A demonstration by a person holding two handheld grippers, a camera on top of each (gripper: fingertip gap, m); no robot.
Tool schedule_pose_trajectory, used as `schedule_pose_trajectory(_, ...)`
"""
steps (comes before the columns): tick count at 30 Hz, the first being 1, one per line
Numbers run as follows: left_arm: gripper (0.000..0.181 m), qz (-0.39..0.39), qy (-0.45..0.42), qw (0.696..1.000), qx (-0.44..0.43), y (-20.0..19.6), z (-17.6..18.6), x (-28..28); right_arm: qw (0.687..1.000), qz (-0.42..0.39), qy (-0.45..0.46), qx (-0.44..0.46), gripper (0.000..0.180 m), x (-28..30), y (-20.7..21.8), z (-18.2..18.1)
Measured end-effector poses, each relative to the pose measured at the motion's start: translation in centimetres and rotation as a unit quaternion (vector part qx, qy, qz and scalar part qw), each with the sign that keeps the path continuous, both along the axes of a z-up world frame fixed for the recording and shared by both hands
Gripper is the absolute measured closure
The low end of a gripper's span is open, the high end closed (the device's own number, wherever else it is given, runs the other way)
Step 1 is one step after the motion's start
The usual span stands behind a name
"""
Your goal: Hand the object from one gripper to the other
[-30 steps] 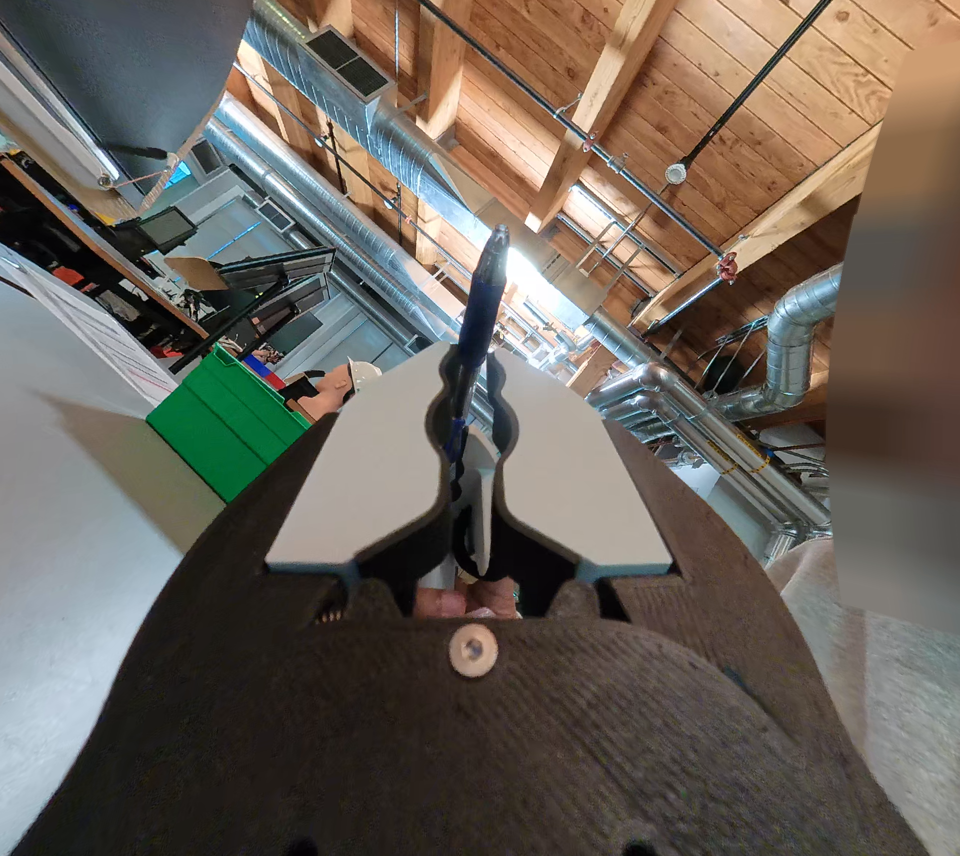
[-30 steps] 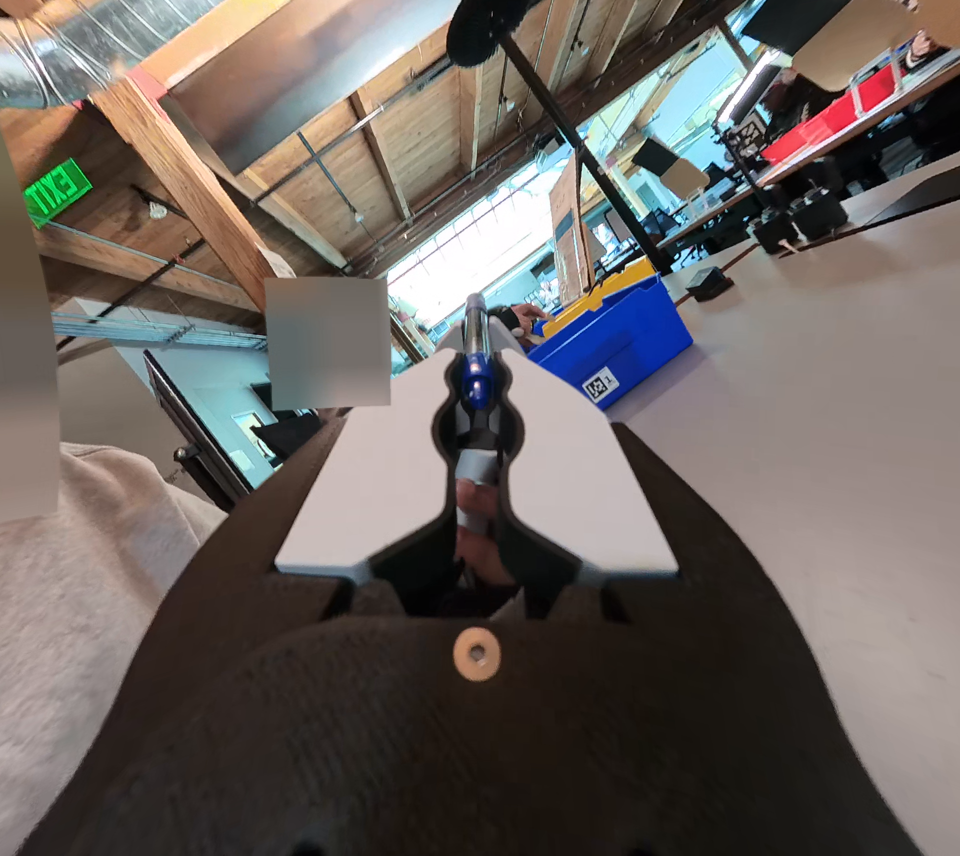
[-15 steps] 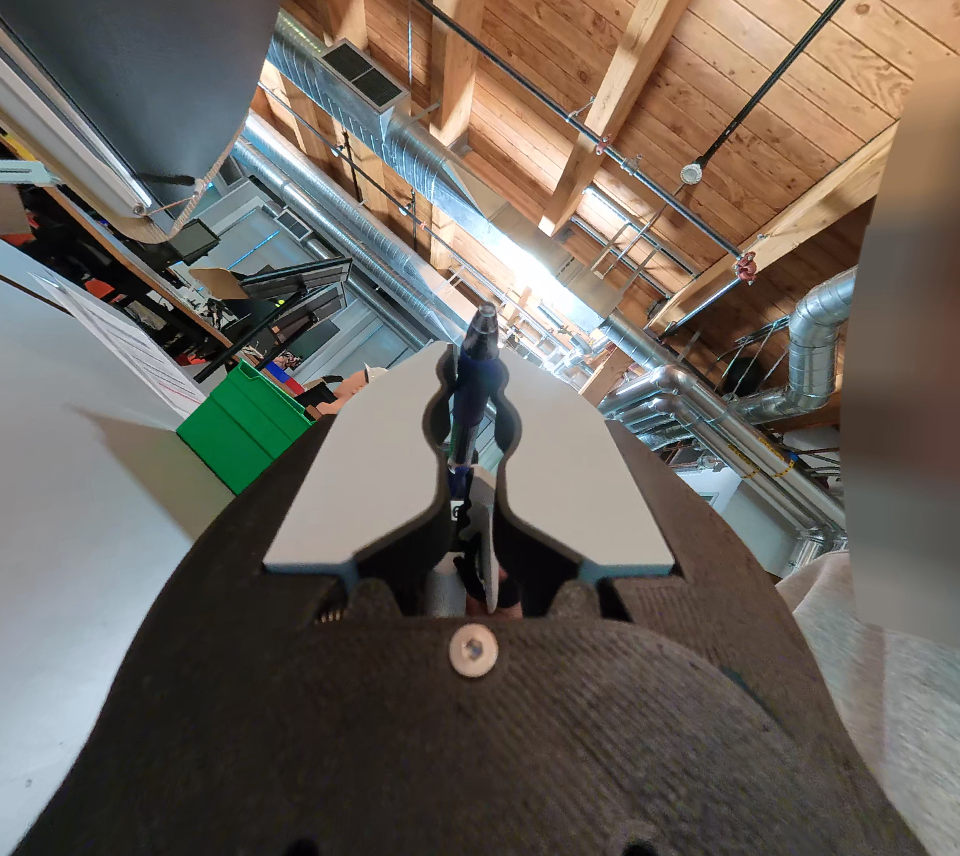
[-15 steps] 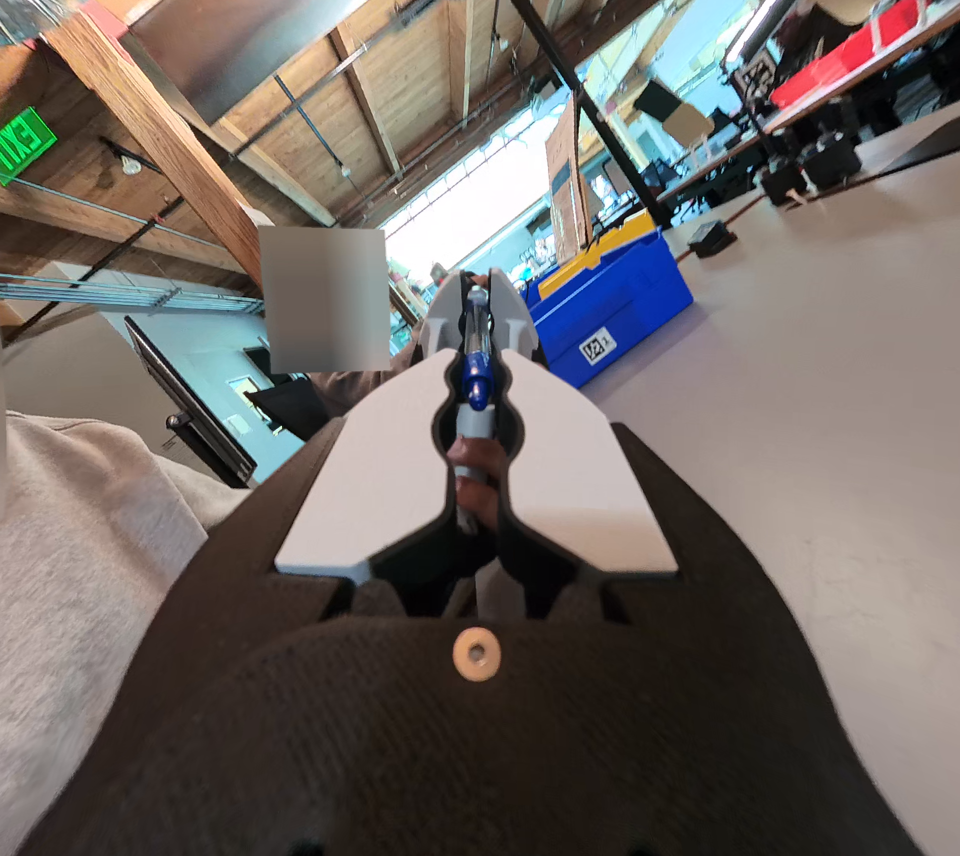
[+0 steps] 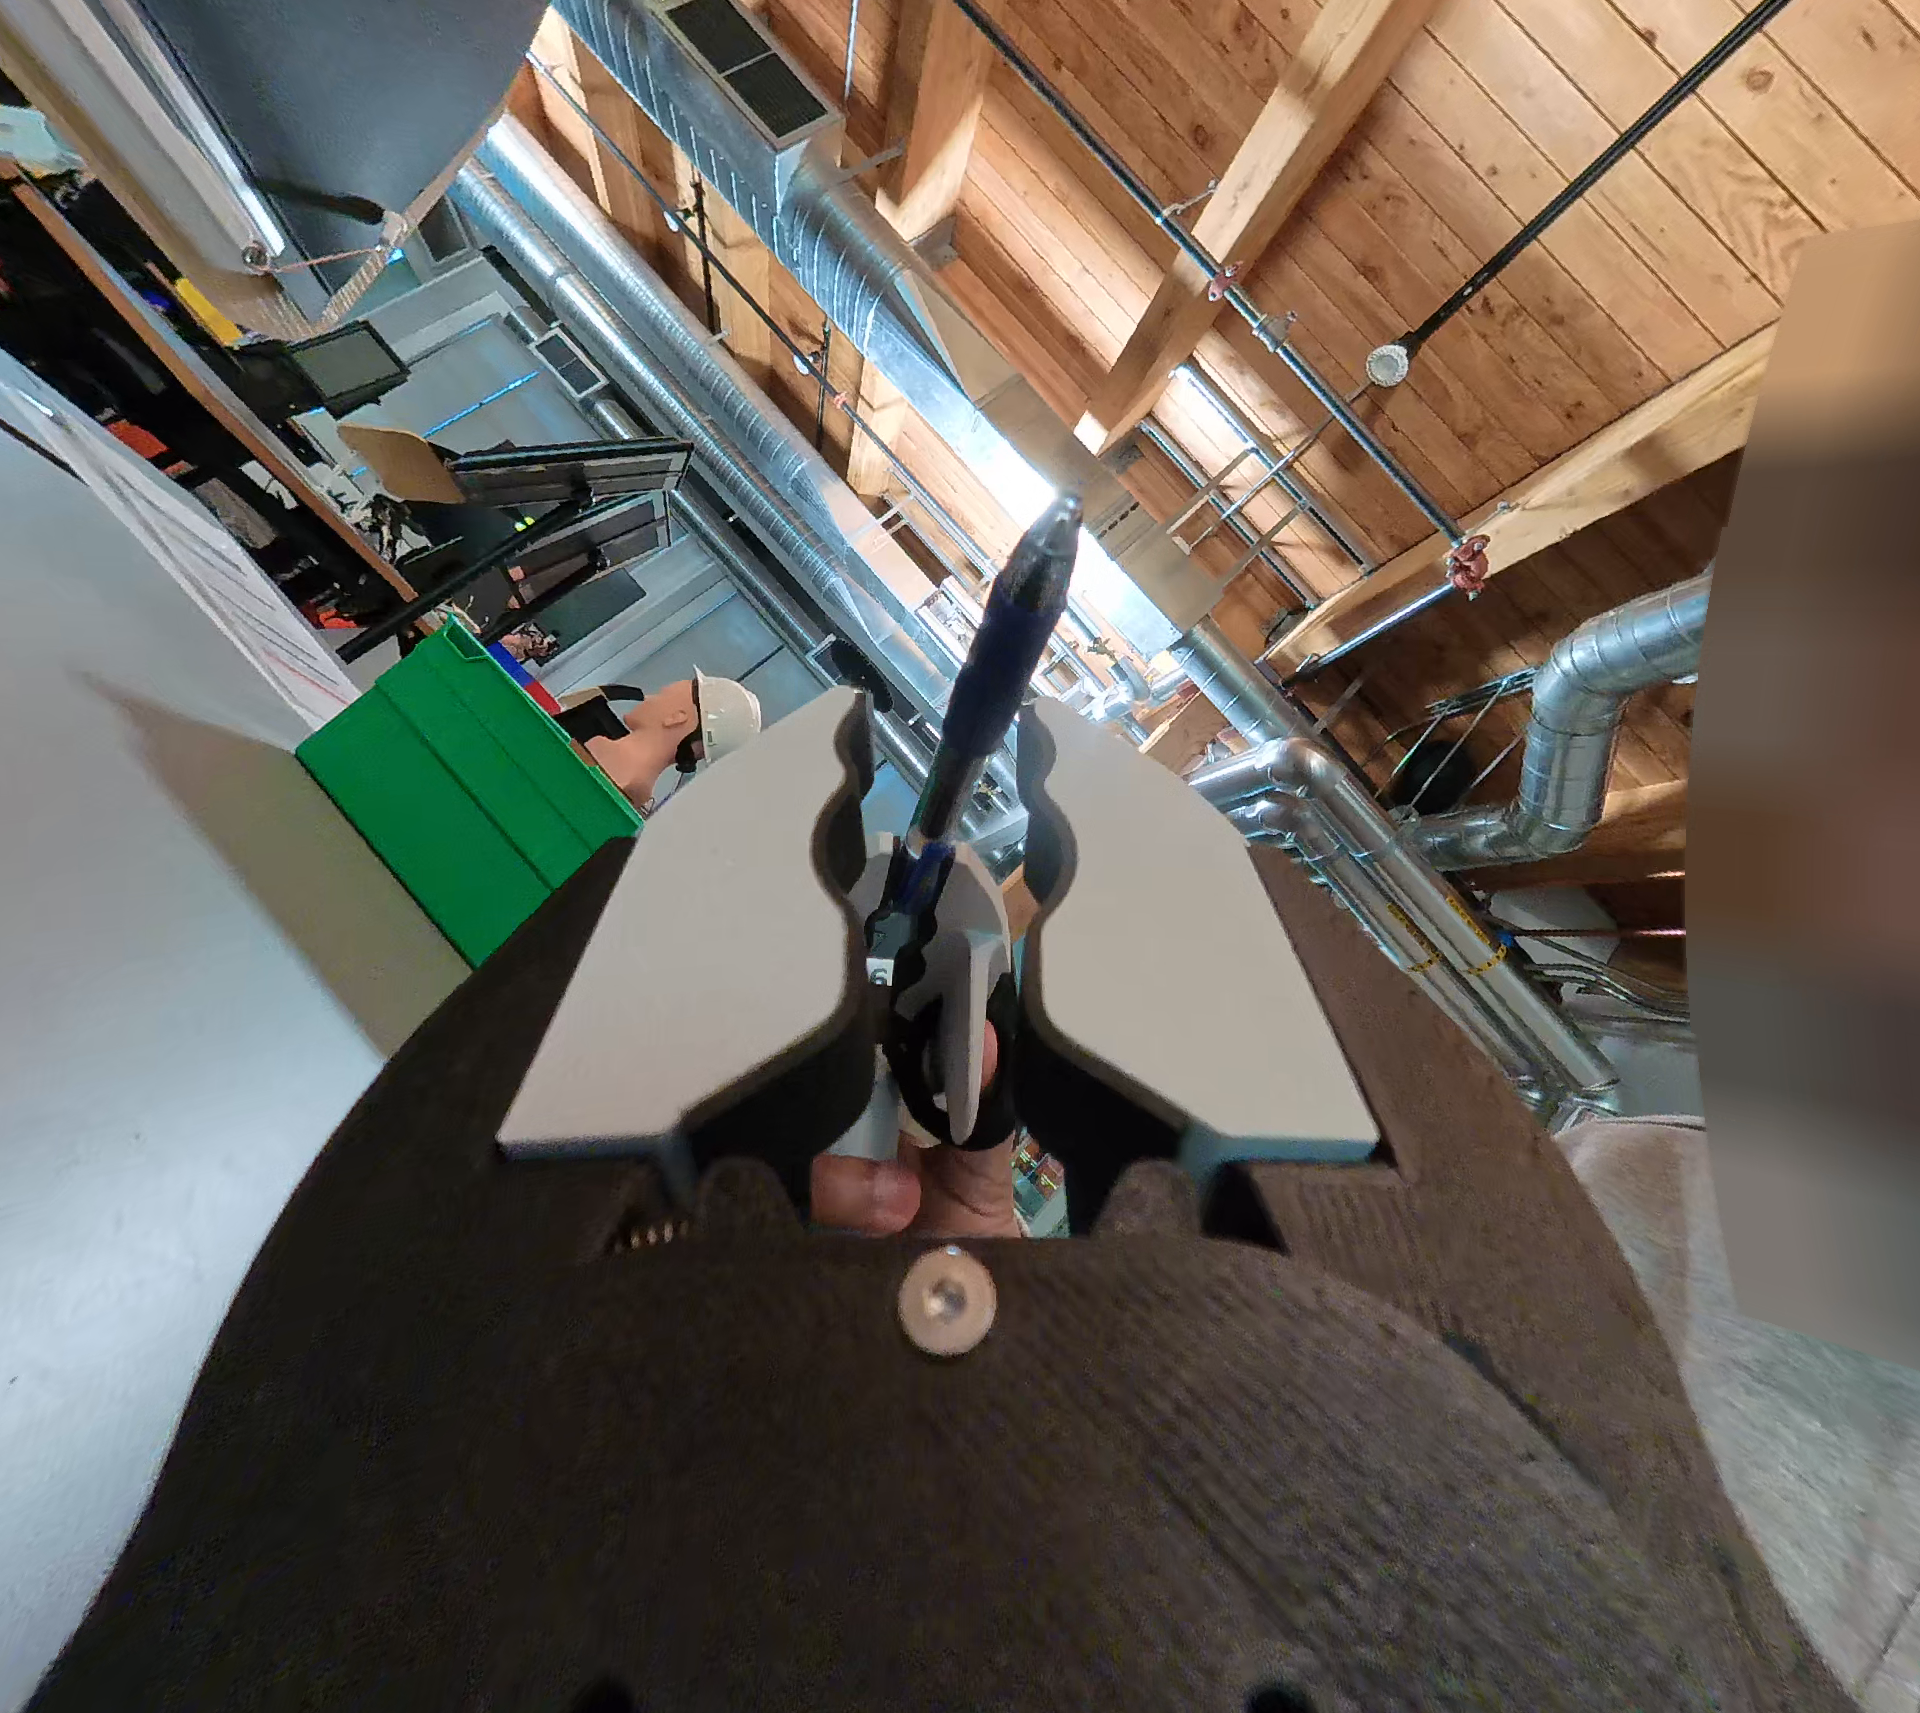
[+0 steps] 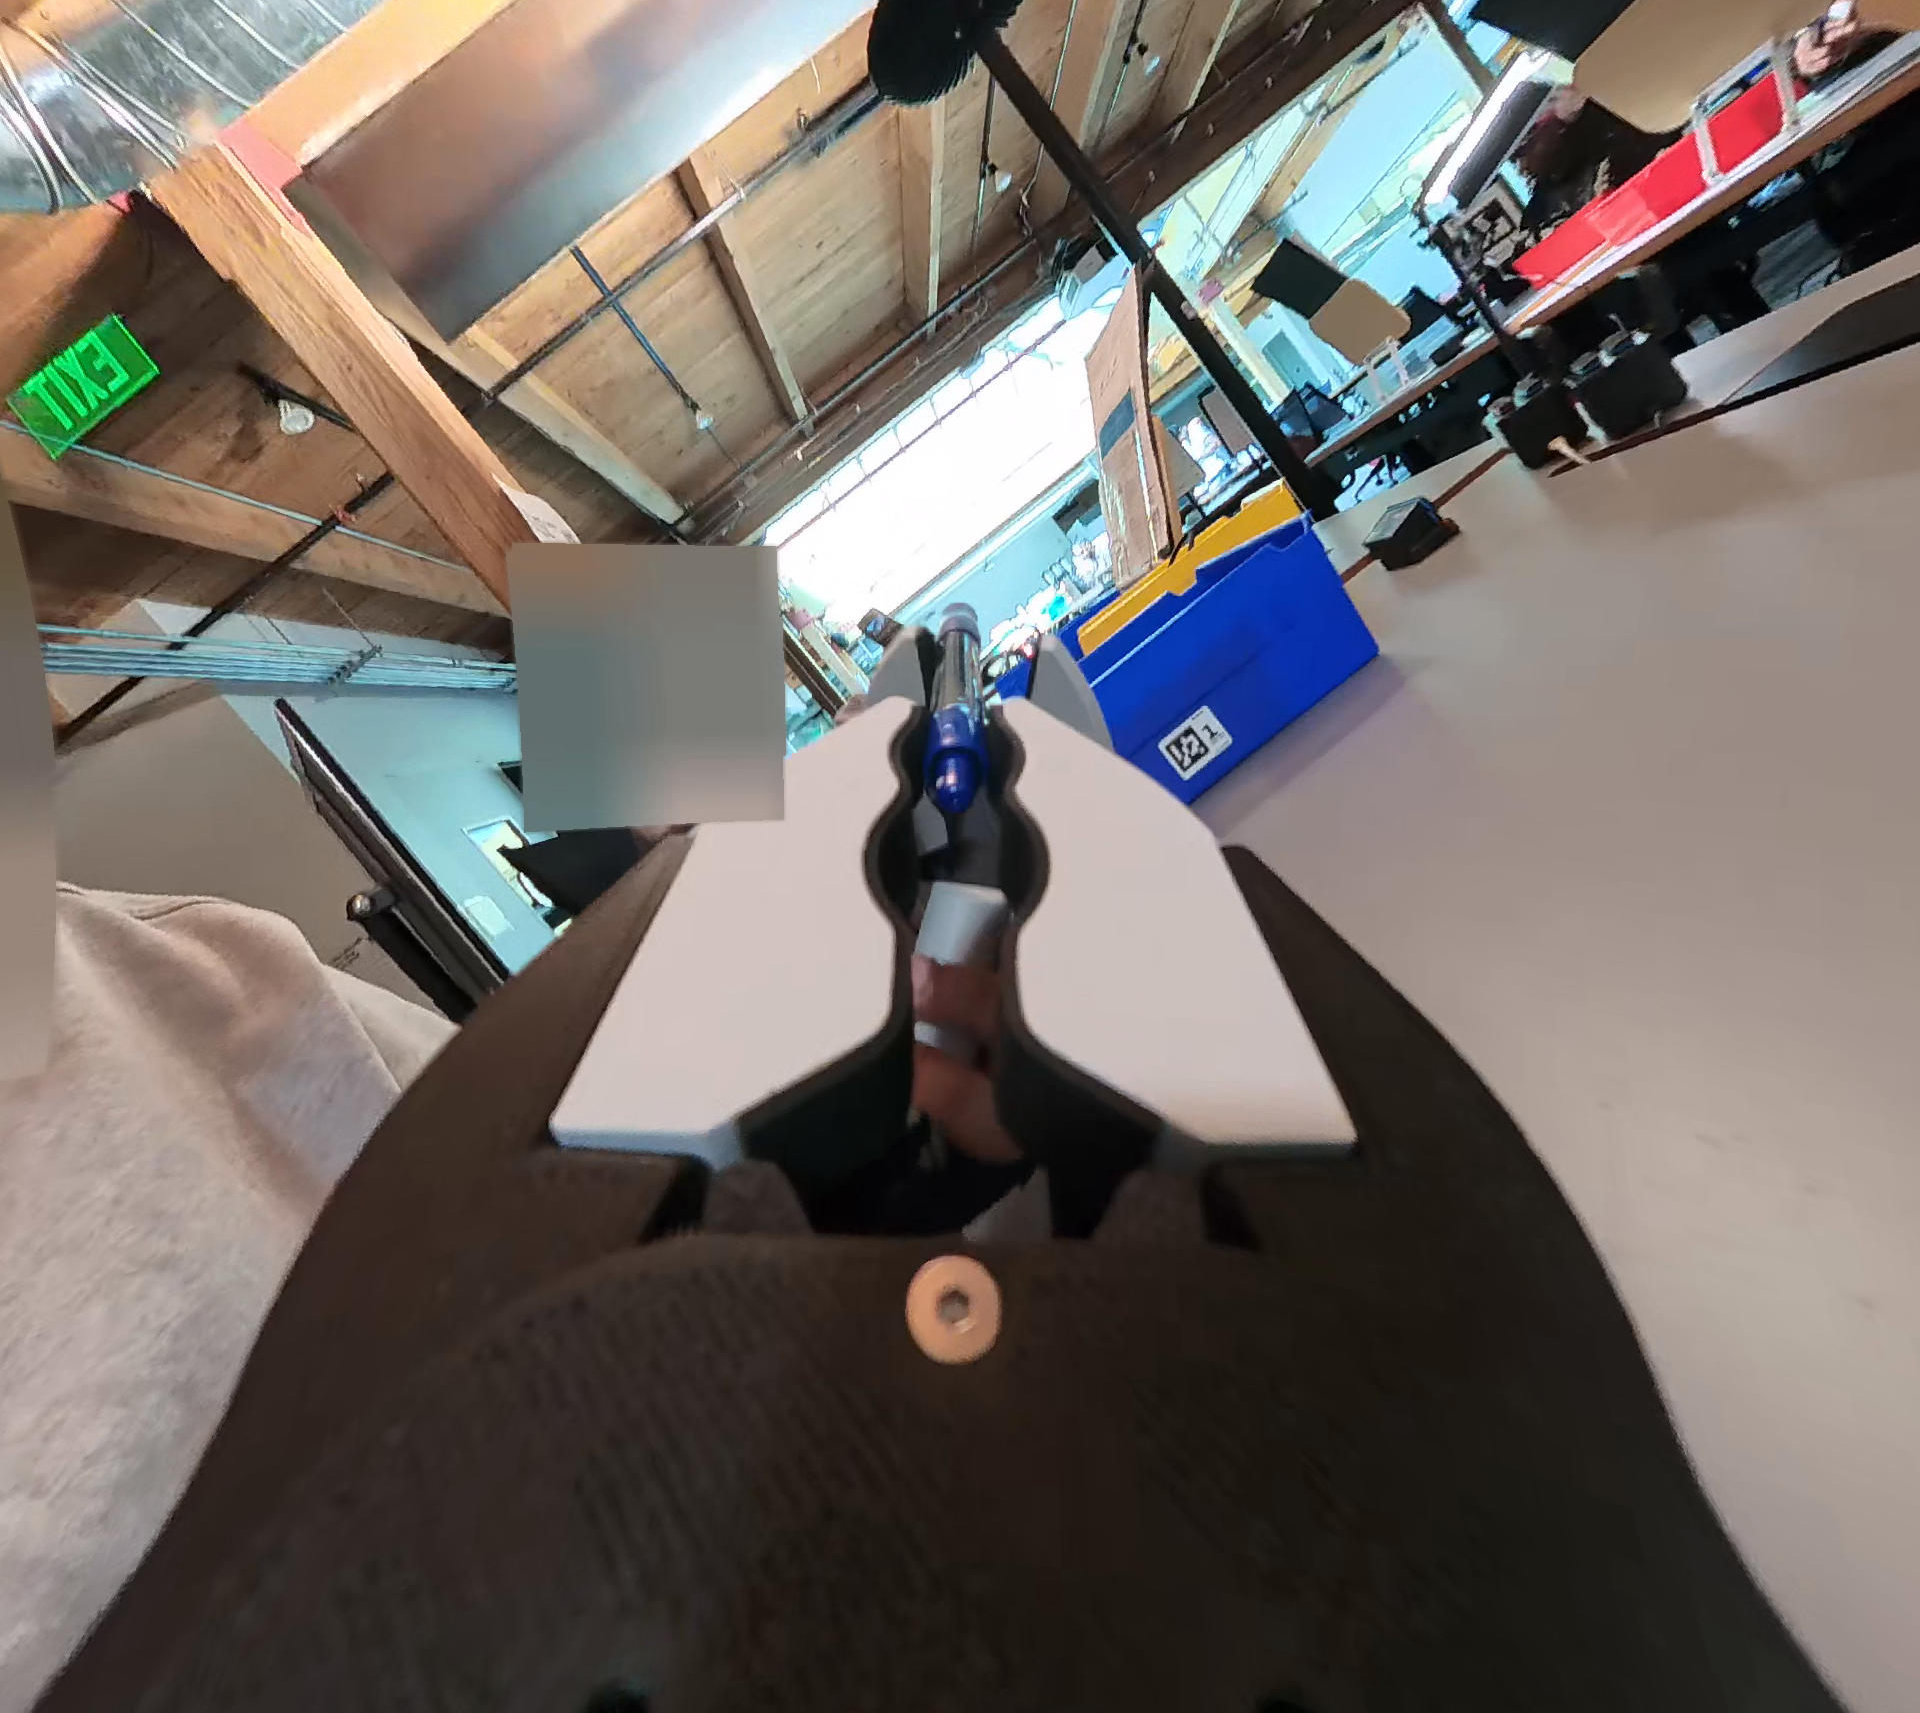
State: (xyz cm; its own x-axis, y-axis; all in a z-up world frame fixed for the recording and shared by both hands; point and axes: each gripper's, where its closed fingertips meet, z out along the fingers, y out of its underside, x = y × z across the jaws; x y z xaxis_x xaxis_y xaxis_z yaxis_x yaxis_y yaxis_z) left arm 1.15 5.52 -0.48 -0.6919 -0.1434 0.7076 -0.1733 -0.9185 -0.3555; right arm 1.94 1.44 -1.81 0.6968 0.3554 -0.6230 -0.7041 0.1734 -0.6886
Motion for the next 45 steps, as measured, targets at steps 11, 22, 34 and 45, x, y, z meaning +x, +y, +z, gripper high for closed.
schedule_pose_trajectory(11, 0.168, 0.005, -0.003, 1.0, 0.011, 0.9, 0.3, -0.1, 0.999, 0.035, -0.014, -0.034, 0.168, -1.4, 1.0, -1.1)
schedule_pose_trajectory(22, 0.169, 0.031, 0.067, 0.951, 0.302, 0.1, -2.2, 1.0, 0.98, -0.096, -0.139, -0.108, 0.126, 3.5, -0.6, -1.8)
schedule_pose_trajectory(34, 0.168, 0.057, 0.056, 0.786, 0.612, -4.8, -6.3, 0.7, 0.926, -0.107, -0.34, -0.126, 0.153, -0.9, 0.5, -1.5)
schedule_pose_trajectory(45, 0.168, 0.039, 0.035, 0.786, 0.615, -6.6, -6.5, 0.2, 0.929, -0.103, -0.336, -0.119, 0.168, -1.5, 0.5, -1.1)
